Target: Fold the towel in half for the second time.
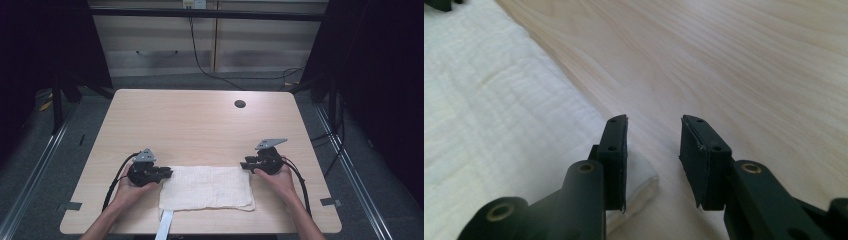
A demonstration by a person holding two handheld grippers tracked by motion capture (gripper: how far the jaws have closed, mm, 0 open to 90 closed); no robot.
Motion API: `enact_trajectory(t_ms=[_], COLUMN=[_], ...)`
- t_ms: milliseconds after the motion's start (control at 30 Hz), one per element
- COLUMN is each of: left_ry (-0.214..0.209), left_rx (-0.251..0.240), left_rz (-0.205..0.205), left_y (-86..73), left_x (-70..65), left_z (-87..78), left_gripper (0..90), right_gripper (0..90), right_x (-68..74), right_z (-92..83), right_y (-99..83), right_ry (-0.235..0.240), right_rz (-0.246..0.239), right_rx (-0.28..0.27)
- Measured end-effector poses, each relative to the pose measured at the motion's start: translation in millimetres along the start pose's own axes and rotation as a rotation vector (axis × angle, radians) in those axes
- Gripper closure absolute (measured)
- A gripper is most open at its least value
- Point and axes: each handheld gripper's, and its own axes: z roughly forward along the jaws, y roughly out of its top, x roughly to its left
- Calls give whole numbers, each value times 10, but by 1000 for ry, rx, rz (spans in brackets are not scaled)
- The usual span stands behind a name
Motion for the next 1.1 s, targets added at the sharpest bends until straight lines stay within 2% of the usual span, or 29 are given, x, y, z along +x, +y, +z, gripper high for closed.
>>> enact_trajectory(t_ms=[133,367,533,633,867,967,1000,1067,1100], left_ry=[5,26,35,29,22,49,44,61,57], left_rx=[-7,2,7,9,11,-20,-31,-29,-43], left_rz=[-26,11,7,-5,-5,-20,-38,-38,-45], left_y=[-10,-13,-37,-51,-53,-14,4,55,71], left_x=[35,7,17,28,-4,52,79,131,158], left_z=[-20,-8,-21,-34,-92,-150,-162,-171,-170], left_gripper=[769,773,774,774,771,684,674,637,631], right_gripper=[664,676,790,862,878,878,879,879,878], right_x=[-30,36,65,61,29,16,3,5,6], right_z=[3,44,45,38,38,55,63,76,81], right_y=[-38,-64,-68,-71,-72,-68,-62,-51,-47], right_ry=[14,24,39,48,49,56,61,60,61], right_rz=[10,-31,-74,-60,-40,-23,-28,-27,-26], right_rx=[2,26,38,46,42,35,32,32,31])
